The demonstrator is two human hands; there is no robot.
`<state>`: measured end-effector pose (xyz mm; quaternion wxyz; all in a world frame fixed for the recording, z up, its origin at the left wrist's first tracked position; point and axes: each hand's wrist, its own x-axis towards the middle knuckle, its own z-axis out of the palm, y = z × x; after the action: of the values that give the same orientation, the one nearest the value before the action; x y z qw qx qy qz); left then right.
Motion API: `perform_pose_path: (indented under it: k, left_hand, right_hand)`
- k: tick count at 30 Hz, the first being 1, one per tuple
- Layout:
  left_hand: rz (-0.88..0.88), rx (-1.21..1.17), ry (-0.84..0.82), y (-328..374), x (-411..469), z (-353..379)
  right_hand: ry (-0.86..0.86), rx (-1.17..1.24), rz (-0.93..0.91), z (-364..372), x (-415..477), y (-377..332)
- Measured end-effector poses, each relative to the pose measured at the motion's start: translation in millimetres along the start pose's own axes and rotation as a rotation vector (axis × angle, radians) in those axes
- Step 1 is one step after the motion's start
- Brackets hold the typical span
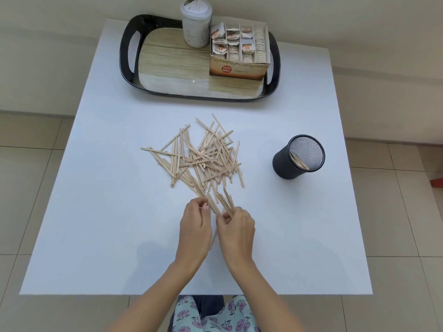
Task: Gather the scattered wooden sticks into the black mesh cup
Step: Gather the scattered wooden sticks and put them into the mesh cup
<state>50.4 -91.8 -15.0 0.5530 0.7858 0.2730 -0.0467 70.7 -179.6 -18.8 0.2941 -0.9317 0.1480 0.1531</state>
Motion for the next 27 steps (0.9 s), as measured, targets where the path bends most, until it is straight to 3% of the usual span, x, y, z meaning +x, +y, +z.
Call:
perform_pose_path:
  k: [8,13,17,21,27]
  left_hand:
    - [0.187,0.247,0.118,-10.0,3.6,-6.9]
    - [0.201,0.403,0.197,-23.4,11.4,-20.6]
    - [0.212,0.342,0.140,-27.0,11.0,-22.5]
    - [0.233,0.258,0.115,-23.6,10.4,-20.3]
    - [0.181,0.113,0.082,-21.1,11.7,-20.3]
  right_hand:
    - [0.004,-0.044,-0.021,-3.4,9.8,-9.3]
    - [0.031,-0.095,-0.163,-3.6,13.5,-18.5]
    - [-0.101,-0.142,-0.105,4.1,17.4,-31.7]
    - [-0.094,-0.117,-0.171,14.6,13.0,-36.4]
    - [-0.053,-0.360,-0.212,22.2,16.6,-40.5]
